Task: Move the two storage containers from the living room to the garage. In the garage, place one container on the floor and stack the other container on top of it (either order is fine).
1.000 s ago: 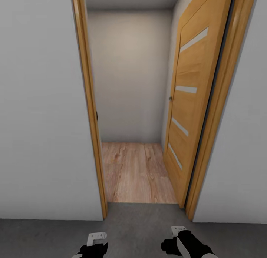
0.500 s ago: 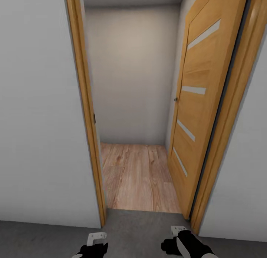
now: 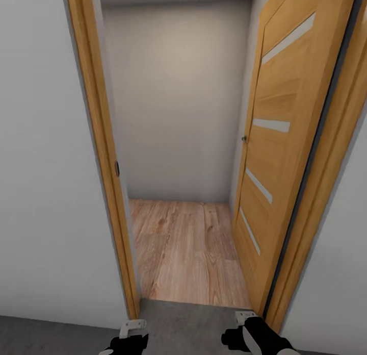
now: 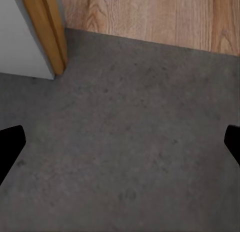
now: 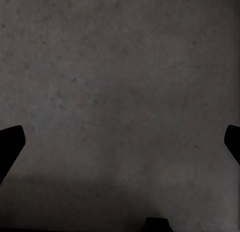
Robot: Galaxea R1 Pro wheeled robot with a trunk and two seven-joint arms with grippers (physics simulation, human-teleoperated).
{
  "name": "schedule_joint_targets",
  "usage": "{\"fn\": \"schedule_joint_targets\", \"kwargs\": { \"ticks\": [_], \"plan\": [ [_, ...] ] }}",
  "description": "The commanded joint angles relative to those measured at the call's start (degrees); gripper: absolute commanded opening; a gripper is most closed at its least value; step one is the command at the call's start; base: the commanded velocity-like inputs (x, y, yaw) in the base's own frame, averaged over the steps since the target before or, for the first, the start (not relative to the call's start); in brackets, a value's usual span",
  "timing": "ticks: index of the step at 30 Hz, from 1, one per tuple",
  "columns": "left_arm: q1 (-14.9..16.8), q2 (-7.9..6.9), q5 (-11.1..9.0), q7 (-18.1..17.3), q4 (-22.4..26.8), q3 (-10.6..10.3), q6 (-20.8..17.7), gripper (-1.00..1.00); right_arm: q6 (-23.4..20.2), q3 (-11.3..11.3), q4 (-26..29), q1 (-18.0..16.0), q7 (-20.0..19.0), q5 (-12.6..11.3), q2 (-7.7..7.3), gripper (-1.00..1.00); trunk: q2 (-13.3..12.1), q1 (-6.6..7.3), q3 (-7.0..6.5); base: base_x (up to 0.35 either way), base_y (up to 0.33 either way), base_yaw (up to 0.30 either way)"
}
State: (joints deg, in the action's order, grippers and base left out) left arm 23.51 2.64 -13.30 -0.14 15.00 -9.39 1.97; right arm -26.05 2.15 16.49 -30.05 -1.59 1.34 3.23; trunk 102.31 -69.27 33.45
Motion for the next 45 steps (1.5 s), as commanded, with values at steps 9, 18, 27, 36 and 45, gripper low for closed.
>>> {"fn": "schedule_joint_targets", "kwargs": {
  "ticks": [9, 18, 27, 36, 45],
  "plan": [
    [0.0, -0.05, -0.6, 0.0, -0.1, -0.4, 0.2, 1.0, -0.3, 0.2, 0.1, 0.0, -0.2, 0.2, 0.02, 1.0, 0.0, 0.0, 0.06, 0.119, -0.056, 0.006],
    [0.0, -0.03, -0.6, 0.0, -0.1, -0.4, 0.2, 1.0, -0.3, 0.2, 0.1, 0.0, -0.2, 0.2, 0.01, 1.0, 0.0, 0.0, 0.06, 0.19, -0.029, -0.01],
    [0.0, -0.03, -0.6, 0.0, -0.1, -0.4, 0.3, 1.0, -0.3, 0.2, 0.1, 0.0, -0.2, 0.2, -0.02, 1.0, 0.0, 0.0, 0.06, 0.251, -0.036, -0.014],
    [0.0, -0.05, -0.6, 0.0, -0.1, -0.4, 0.3, 1.0, -0.3, 0.2, 0.1, 0.0, -0.2, 0.2, -0.04, 1.0, 0.0, 0.0, 0.06, 0.194, -0.048, -0.055],
    [0.0, -0.03, -0.6, 0.0, -0.1, -0.4, 0.3, 1.0, -0.3, 0.2, 0.1, 0.0, -0.2, 0.2, -0.07, 1.0, 0.0, 0.0, 0.06, 0.093, -0.004, -0.072]
  ]
}}
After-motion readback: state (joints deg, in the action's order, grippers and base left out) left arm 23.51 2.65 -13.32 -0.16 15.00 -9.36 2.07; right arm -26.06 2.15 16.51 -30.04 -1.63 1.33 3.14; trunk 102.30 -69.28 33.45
